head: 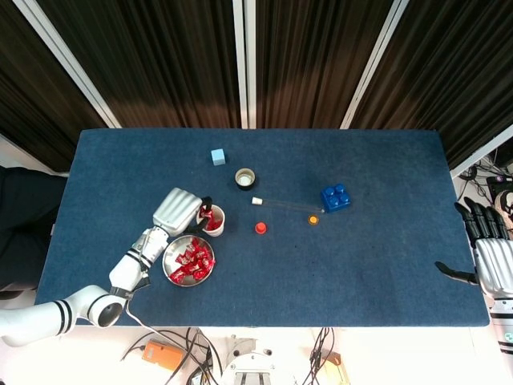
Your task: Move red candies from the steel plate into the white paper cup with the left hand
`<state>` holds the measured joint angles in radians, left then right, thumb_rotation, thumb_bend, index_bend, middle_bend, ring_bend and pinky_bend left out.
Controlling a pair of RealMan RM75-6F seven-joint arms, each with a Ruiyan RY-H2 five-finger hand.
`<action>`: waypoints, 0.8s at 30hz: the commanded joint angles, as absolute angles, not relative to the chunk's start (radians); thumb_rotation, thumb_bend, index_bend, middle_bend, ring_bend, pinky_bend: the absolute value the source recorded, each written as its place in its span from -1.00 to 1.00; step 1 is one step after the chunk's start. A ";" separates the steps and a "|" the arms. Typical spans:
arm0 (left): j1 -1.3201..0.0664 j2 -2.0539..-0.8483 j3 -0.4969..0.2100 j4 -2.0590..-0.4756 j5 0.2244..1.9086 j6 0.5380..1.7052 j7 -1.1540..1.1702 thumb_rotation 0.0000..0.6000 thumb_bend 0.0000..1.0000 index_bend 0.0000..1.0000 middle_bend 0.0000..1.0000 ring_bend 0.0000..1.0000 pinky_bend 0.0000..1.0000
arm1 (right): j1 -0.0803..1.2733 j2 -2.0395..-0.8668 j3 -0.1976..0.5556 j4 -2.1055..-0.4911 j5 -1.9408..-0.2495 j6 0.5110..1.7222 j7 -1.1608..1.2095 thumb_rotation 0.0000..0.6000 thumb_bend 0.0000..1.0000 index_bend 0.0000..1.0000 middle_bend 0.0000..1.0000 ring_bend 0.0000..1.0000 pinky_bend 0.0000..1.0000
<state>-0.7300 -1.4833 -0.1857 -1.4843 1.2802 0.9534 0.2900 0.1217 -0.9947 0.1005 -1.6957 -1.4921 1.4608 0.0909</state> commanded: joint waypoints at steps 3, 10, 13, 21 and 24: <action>-0.710 -1.476 -0.177 -1.512 1.265 0.995 0.313 1.00 -0.63 -0.22 0.94 0.82 0.65 | 0.126 -0.995 0.103 -1.698 -1.493 1.457 0.088 1.00 -0.80 -1.00 -1.00 -1.00 -1.00; -0.632 -1.410 -0.146 -1.585 1.349 1.138 0.266 1.00 -0.63 -0.23 0.94 0.81 0.65 | 0.129 -0.989 0.109 -1.706 -1.495 1.462 0.081 1.00 -0.80 -1.00 -1.00 -1.00 -1.00; -0.577 -1.370 -0.119 -1.632 1.381 1.213 0.253 1.00 -0.63 -0.23 0.94 0.81 0.65 | 0.131 -0.985 0.112 -1.710 -1.498 1.466 0.078 1.00 -0.81 -1.00 -1.00 -1.00 -1.00; -0.476 -1.334 -0.002 -1.669 1.455 1.276 0.267 1.00 -0.63 -0.23 0.93 0.80 0.65 | 0.143 -0.981 0.117 -1.722 -1.502 1.457 0.062 1.00 -0.80 -1.00 -1.00 -1.00 -1.00; -0.455 -1.339 0.033 -1.676 1.452 1.259 0.288 0.93 -0.63 -0.23 0.93 0.80 0.65 | 0.146 -0.980 0.117 -1.728 -1.501 1.455 0.055 1.00 -0.80 -1.00 -1.00 -1.00 -1.00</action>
